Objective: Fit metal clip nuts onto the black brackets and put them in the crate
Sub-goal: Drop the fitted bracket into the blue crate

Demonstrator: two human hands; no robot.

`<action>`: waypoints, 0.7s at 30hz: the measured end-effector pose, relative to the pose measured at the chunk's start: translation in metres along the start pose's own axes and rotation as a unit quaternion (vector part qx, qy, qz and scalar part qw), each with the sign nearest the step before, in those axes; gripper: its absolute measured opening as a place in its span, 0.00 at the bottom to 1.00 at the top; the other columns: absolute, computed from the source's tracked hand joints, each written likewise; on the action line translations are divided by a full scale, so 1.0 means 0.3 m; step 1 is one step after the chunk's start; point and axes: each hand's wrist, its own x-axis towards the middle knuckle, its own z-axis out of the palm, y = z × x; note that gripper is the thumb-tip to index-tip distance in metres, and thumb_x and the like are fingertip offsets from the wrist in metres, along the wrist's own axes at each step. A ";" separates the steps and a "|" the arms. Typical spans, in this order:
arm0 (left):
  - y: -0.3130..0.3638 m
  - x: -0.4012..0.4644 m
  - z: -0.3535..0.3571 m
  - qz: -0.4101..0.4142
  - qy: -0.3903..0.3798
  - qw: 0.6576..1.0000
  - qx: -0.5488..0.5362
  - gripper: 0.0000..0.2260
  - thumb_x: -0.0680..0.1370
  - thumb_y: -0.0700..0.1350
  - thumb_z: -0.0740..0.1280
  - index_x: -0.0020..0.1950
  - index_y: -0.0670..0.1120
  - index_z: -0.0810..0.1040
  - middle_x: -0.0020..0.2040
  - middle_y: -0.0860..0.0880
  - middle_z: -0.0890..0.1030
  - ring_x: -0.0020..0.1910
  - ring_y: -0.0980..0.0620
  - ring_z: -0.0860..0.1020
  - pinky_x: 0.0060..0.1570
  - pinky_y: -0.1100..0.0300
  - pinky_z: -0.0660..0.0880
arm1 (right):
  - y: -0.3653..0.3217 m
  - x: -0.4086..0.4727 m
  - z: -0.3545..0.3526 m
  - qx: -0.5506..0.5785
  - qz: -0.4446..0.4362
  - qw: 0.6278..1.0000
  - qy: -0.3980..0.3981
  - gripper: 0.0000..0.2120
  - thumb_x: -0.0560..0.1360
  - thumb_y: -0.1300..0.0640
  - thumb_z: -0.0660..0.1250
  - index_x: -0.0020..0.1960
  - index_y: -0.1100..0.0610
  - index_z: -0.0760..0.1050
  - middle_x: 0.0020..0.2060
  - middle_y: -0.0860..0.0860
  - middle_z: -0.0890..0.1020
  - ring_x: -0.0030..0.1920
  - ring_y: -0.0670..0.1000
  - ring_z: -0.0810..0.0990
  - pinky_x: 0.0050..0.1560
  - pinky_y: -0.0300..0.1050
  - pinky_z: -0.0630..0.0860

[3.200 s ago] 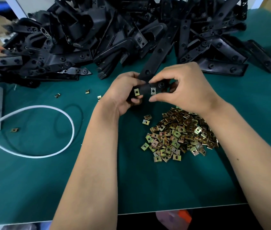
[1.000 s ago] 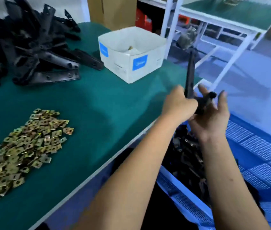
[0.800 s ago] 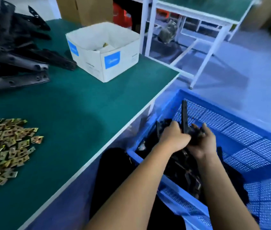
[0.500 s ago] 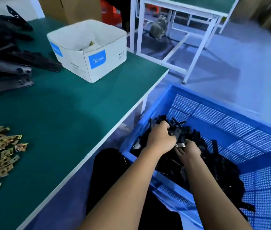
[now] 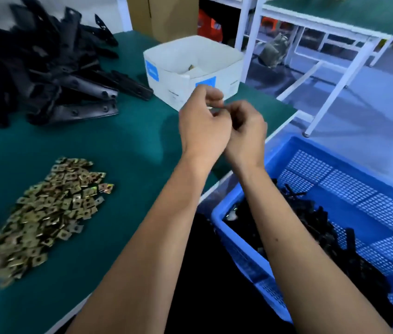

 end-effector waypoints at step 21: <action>-0.348 0.023 -1.165 -0.188 0.306 0.933 -0.001 0.06 0.76 0.36 0.69 0.47 0.47 0.78 0.48 0.43 0.82 0.42 0.47 0.83 0.39 0.55 0.82 | -0.460 -0.190 0.957 -0.249 -0.233 0.812 -0.473 0.38 0.76 0.45 0.74 0.80 0.42 0.58 0.73 0.59 0.67 0.71 0.64 0.68 0.66 0.58 0.72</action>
